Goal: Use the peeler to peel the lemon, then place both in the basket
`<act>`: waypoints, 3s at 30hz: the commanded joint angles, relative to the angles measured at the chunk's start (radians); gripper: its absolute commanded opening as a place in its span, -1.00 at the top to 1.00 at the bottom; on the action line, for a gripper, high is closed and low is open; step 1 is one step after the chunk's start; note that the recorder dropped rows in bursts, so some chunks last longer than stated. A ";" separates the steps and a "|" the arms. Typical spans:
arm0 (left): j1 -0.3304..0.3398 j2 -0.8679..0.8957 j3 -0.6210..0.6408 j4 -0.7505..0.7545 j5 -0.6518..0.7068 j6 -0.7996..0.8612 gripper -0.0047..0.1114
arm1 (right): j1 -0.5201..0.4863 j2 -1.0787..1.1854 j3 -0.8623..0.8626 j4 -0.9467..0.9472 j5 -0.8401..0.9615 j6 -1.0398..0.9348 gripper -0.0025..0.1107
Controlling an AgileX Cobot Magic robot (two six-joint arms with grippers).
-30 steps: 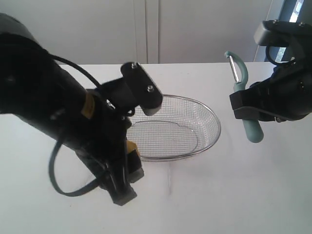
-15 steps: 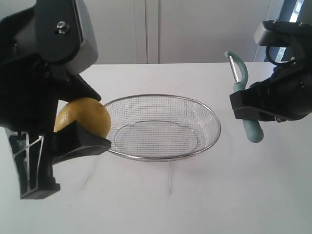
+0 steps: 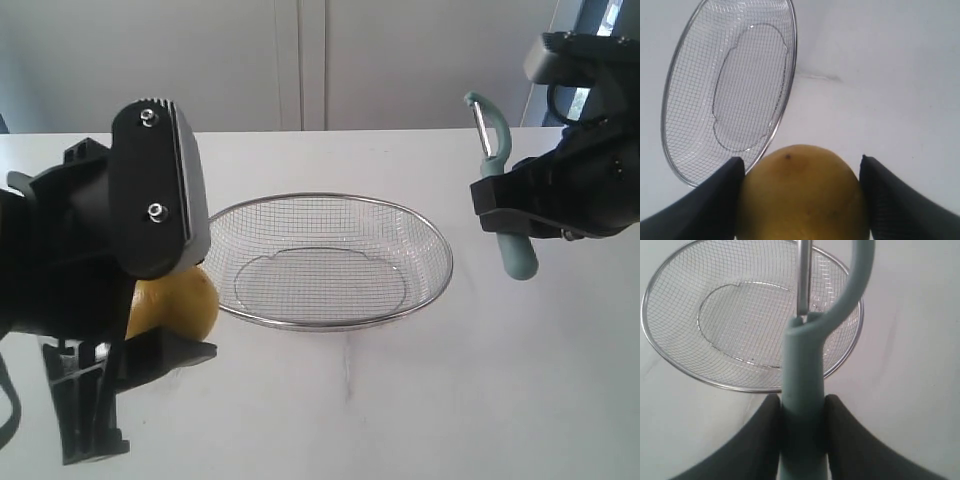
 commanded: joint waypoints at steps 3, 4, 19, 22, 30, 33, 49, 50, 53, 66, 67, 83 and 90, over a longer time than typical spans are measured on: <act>-0.006 -0.010 0.059 0.029 -0.196 -0.001 0.92 | 0.002 0.005 0.000 0.024 -0.008 -0.015 0.96; -0.006 -0.008 0.069 0.047 -0.231 -0.001 0.92 | 0.002 0.013 0.000 0.024 0.023 -0.037 0.96; -0.006 0.025 0.141 0.213 -0.348 -0.003 0.92 | 0.095 0.228 0.047 0.586 0.337 -0.655 0.96; -0.006 0.025 0.141 0.213 -0.348 -0.003 0.92 | 0.113 0.258 0.047 0.588 0.316 -0.655 0.96; -0.006 0.025 0.141 0.212 -0.354 -0.008 0.92 | 0.158 0.327 0.047 0.654 0.274 -0.657 0.96; -0.006 0.025 0.141 0.193 -0.361 -0.008 0.92 | 0.187 0.347 0.047 0.669 0.269 -0.662 0.96; -0.006 0.025 0.141 0.180 -0.362 -0.009 0.92 | 0.345 0.372 0.047 0.794 0.157 -0.681 0.96; -0.006 0.025 0.141 0.180 -0.362 -0.009 0.92 | 0.350 0.372 0.047 0.794 0.152 -0.681 0.96; -0.006 0.025 0.141 0.181 -0.360 -0.009 0.92 | 0.365 0.372 0.047 0.796 0.147 -0.675 0.96; -0.006 0.025 0.141 0.181 -0.356 -0.024 0.92 | 0.368 0.372 0.047 0.825 0.141 -0.676 0.96; -0.006 0.025 0.141 0.181 -0.348 -0.027 0.92 | 0.368 0.372 0.047 0.825 0.141 -0.676 0.96; -0.006 0.025 0.141 0.197 -0.296 -0.028 0.92 | 0.368 0.372 0.047 0.827 0.143 -0.662 0.96; -0.006 0.025 0.141 0.197 -0.279 -0.030 0.92 | 0.368 0.372 0.047 0.827 0.132 -0.651 0.96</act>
